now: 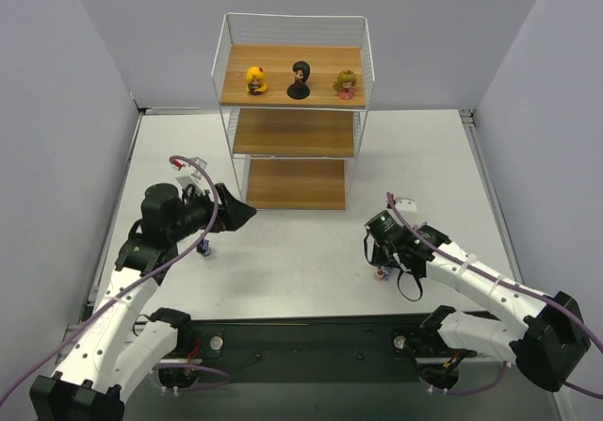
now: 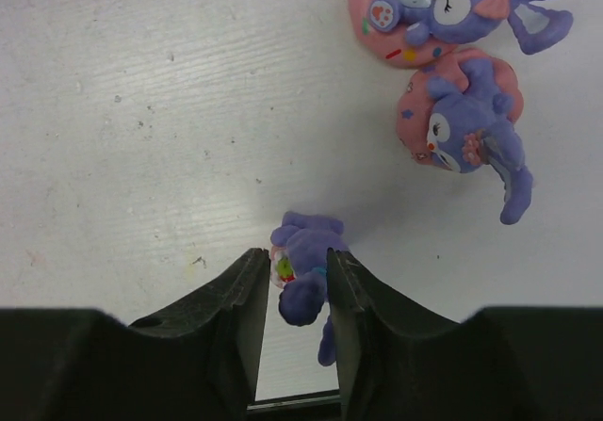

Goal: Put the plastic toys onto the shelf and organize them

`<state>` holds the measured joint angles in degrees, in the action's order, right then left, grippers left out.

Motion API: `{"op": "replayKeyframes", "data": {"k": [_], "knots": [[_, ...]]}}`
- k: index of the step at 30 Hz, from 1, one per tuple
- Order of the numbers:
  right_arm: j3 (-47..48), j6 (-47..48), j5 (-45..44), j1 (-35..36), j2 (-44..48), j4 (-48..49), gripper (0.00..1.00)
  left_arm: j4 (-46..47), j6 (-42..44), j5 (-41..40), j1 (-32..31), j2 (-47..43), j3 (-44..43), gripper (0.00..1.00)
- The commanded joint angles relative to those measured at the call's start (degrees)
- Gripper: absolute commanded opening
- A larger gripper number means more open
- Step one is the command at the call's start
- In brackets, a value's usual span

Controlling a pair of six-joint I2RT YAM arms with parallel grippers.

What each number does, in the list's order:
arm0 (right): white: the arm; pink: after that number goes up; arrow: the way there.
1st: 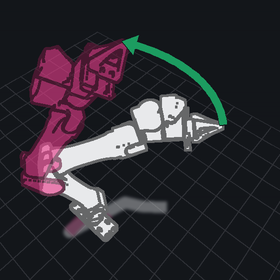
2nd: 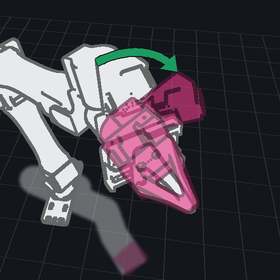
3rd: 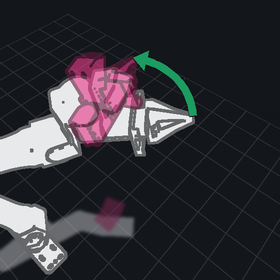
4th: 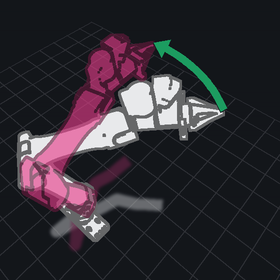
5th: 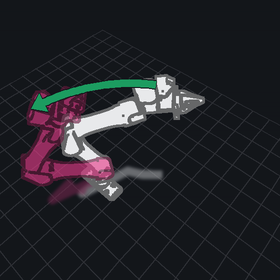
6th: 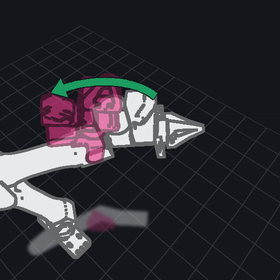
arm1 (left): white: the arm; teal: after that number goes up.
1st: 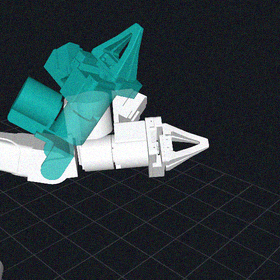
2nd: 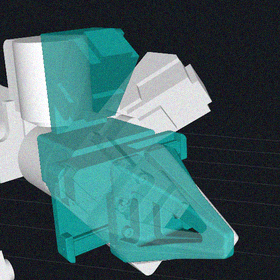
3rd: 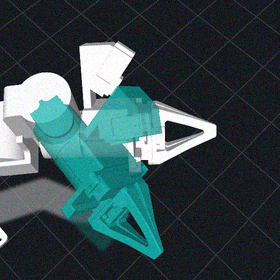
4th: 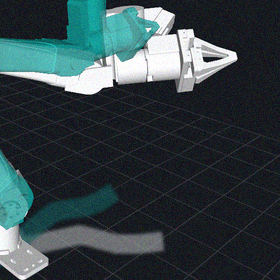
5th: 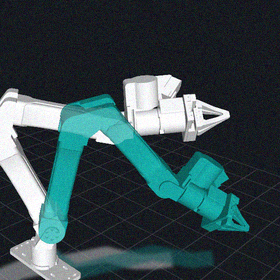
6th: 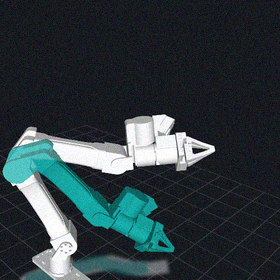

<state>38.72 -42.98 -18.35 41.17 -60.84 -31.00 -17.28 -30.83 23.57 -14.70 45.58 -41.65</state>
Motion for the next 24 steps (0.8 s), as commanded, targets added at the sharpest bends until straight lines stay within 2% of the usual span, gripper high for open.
{"op": "replayKeyframes", "data": {"k": [1, 3, 4, 8, 15, 20, 24], "knots": [[0.3, 1.8, 0.1, -3.1, -1.8, 0.4, 0.19, 4.6, 0.6, 5.2, -0.6, 1.2, 1.1, 0.97], [0.9, 2.8, 0.5, -3.5, -2.0, 0.2, 0.1, 5.2, 1.0, 5.9, -1.3, 1.8, 1.4, 0.97], [1.3, 3.2, 0.6, -3.5, -2.2, 0.2, 0.0, 5.7, 1.2, 6.2, -1.6, 1.9, 1.5, 0.97], [3.8, 4.0, 1.1, -3.5, -2.8, -1.1, 0.0, 6.8, 1.9, 6.0, -4.9, 2.8, 2.7, 0.97], [13.2, 7.2, 6.1, -2.1, -1.9, -5.3, 0.0, 13.4, 2.5, 3.8, -17.3, 3.9, 5.2, 0.97], [21.1, 12.1, 17.9, -0.3, 1.2, -7.8, 0.0, 14.6, 8.6, 3.8, -26.9, 5.0, 2.4, 0.97], [28.6, 13.7, 25.7, 1.6, 0.8, -10.1, 0.0, 16.2, 13.3, -1.3, -33.7, 4.9, -0.4, 0.97]]}}
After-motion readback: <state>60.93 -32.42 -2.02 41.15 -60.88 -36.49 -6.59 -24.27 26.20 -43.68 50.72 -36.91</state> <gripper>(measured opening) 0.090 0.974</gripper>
